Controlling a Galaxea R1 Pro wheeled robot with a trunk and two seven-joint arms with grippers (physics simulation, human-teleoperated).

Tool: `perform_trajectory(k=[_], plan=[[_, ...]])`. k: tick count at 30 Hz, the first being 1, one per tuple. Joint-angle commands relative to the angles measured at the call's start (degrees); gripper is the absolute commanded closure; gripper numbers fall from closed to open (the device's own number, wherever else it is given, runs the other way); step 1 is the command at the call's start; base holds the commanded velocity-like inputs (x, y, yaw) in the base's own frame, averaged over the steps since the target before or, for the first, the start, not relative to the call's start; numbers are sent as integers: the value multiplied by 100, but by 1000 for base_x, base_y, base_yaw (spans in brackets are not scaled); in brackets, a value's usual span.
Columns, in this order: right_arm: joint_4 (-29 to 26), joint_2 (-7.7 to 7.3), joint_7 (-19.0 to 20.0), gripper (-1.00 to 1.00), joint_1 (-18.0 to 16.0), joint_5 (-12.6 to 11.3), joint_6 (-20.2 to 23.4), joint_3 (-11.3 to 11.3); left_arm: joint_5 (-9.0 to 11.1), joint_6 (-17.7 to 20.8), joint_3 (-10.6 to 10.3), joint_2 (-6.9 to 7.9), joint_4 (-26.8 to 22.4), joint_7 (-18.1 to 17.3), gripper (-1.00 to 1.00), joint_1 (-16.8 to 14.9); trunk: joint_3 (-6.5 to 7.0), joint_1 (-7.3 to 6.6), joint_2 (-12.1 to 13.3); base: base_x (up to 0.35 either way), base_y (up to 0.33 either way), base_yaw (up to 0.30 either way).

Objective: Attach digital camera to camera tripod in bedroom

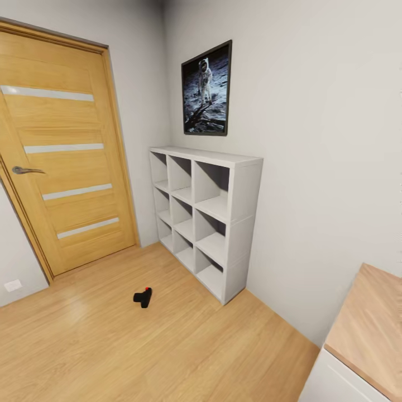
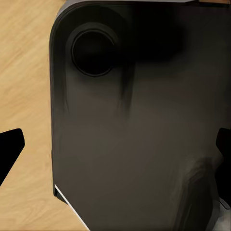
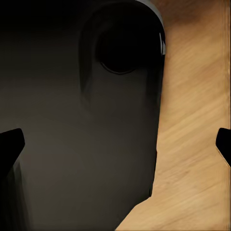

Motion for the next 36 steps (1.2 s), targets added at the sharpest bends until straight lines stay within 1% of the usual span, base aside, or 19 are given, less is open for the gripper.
perform_trajectory(k=[1,7,14,21,36], plan=[[0,0,-2,-100,-1,7,-14,5,44,-3,0,-1,-6,-1,-100,2,-4,0,-2,0,-281,0],[0,0,-6,-100,-1,7,-15,6,50,0,0,0,-6,-1,-100,2,-4,0,-2,0,-281,12],[0,-7,-3,-100,-1,8,-14,6,54,-8,7,8,-6,4,-100,2,-4,0,-2,0,-244,225],[0,-8,-4,-100,-1,7,-14,1,54,-8,8,8,-6,1,-100,2,-4,0,-2,0,-61,268],[0,-8,-8,-100,-1,7,-14,-3,69,-9,17,8,-6,4,-100,2,-4,0,-2,0,-6,271]])
